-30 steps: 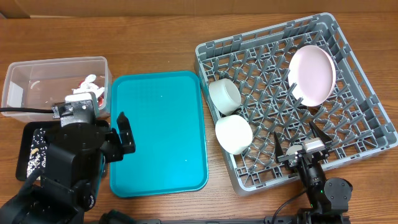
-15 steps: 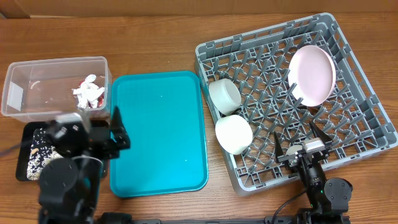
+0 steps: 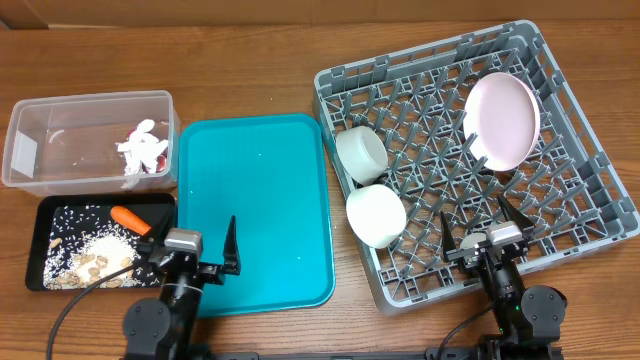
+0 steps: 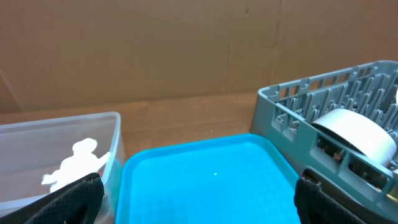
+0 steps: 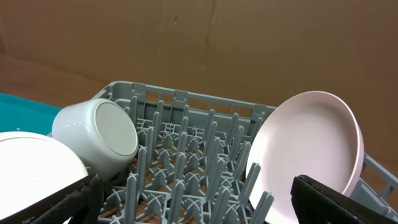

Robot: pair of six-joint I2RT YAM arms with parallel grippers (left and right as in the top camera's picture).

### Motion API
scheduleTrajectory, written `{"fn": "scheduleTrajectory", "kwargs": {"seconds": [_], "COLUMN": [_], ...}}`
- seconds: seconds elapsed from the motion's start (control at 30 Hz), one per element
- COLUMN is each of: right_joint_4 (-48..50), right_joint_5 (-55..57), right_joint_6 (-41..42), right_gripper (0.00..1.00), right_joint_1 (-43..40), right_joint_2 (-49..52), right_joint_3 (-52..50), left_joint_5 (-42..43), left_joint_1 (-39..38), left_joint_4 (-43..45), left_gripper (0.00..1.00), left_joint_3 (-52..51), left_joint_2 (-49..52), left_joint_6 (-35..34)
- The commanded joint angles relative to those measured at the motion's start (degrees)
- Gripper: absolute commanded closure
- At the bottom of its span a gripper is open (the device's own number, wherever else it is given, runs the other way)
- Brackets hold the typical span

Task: Sort waste into correct bins and load items into the dishwasher rack

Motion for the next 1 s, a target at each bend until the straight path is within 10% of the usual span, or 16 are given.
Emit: {"fn": "scheduleTrajectory", "kwargs": {"seconds": [0.0, 0.97], "right_joint_4": [0.4, 0.4], "right_joint_5": [0.4, 0.4], "right_joint_6": [0.0, 0.0], "right_gripper": [0.00, 0.00], "right_joint_1": [0.3, 0.3], "right_joint_2": [-0.7, -0.7], "right_joint_3": [-0.6, -0.6], "left_joint_5": [1.9, 2.1], "left_joint_1": [0.6, 0.6], "left_joint_4": [5.5, 10.5], "left_gripper": [0.00, 0.00], "left_joint_3": [-6.4, -10.9], "left_joint_2": [-1.2, -1.2], "left_joint_6": [-0.1, -1.9]}}
